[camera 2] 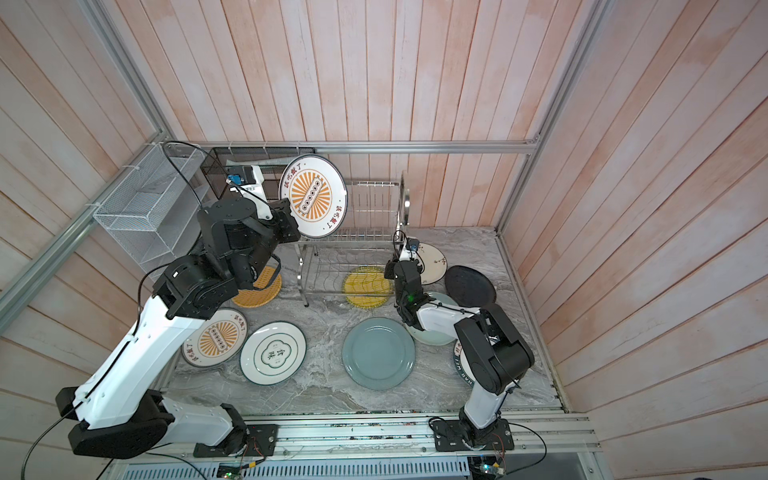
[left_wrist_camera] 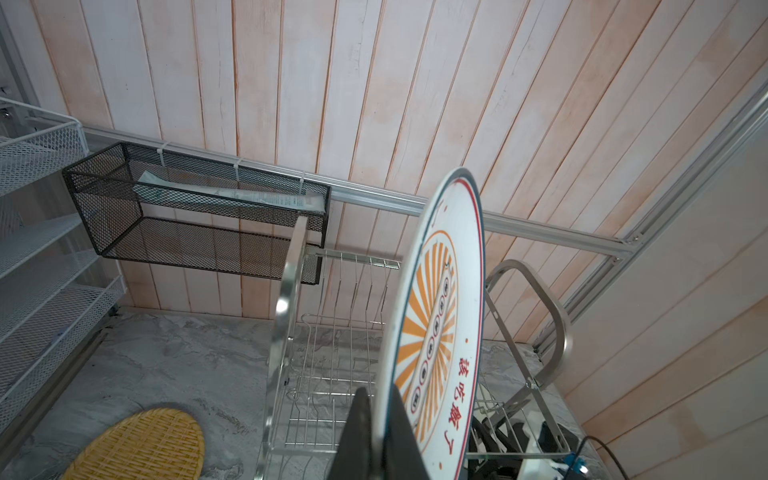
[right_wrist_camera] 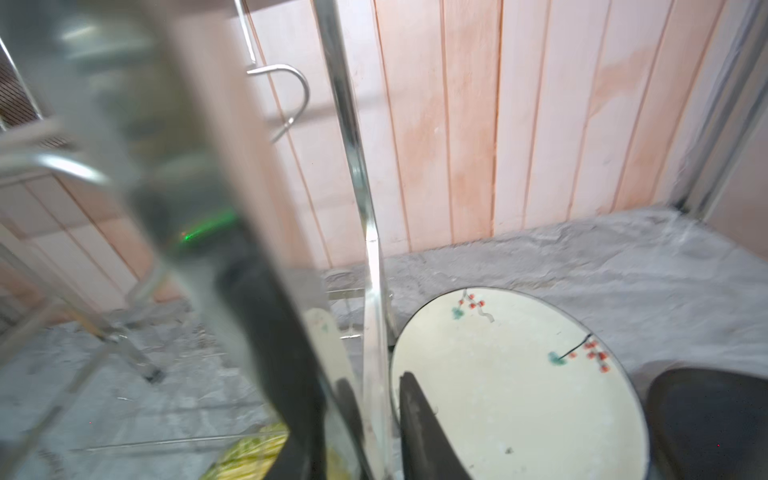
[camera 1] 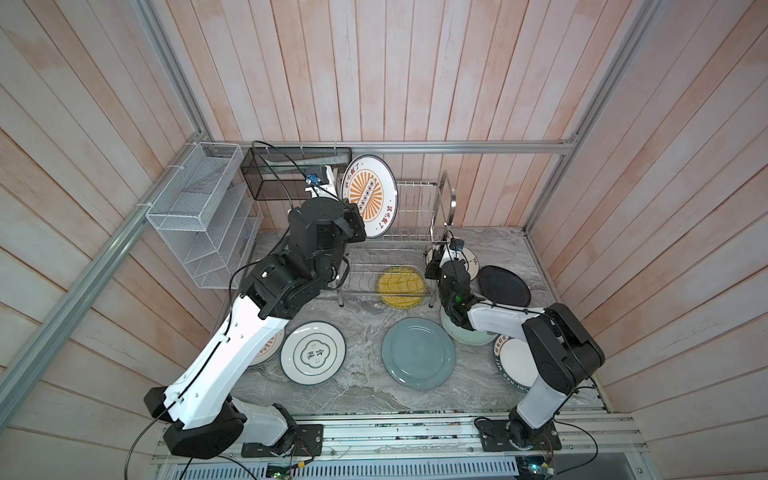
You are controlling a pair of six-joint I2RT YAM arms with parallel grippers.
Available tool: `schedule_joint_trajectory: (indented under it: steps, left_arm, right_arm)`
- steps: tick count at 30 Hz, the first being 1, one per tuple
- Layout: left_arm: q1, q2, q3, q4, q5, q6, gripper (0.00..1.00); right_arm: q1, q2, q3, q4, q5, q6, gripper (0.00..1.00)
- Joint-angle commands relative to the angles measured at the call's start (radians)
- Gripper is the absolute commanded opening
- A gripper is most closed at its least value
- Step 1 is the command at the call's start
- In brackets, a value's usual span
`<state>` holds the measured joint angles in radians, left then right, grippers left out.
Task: Load the plates into the dish rack
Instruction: 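Raise the plate with the left gripper over the rack while the right arm withdraws, then lower the sunburst plate into the rack slots with the left gripper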
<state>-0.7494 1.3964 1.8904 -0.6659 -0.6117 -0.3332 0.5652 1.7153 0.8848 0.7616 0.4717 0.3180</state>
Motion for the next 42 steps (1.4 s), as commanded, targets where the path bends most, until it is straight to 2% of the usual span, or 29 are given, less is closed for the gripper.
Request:
schedule_joint_trajectory:
  steps: [1,4,7,14,21,23,31,37,42]
  left_arm:
    - [0.02,0.012,0.044,0.051,-0.034,0.056,0.0]
    - [0.023,0.037,0.079,0.056,-0.063,0.1,0.0]
    - [0.024,0.067,0.12,0.053,-0.116,0.151,0.0]
    - [0.024,0.127,0.195,0.111,-0.235,0.325,0.0]
    - [0.033,0.169,0.202,0.16,-0.291,0.447,0.0]
    - [0.051,0.181,0.203,0.143,-0.27,0.439,0.0]
    - [0.169,0.258,0.235,0.0,-0.092,0.33,0.0]
    - [0.197,0.298,0.21,-0.01,-0.069,0.329,0.0]
    - [0.205,0.329,0.202,-0.015,-0.095,0.326,0.0]
  right_arm:
    - [0.002,-0.054,-0.026,-0.03,-0.05,0.017,0.47]
    - [0.001,-0.083,-0.035,-0.044,-0.092,-0.015,0.63]
    - [0.0,-0.125,-0.05,-0.057,-0.14,-0.028,0.72]
    - [0.001,-0.278,-0.097,-0.132,-0.22,-0.027,0.82]
    - [0.001,-0.484,-0.189,-0.255,-0.233,-0.027,0.89]
    - [-0.001,-0.537,-0.203,-0.298,-0.239,-0.025,0.97]
    - [-0.001,-0.705,-0.23,-0.437,-0.255,0.03,0.98]
    - [-0.002,-0.75,-0.222,-0.52,-0.28,0.054,0.98]
    - [-0.001,-0.75,-0.229,-0.515,-0.309,0.049,0.98]
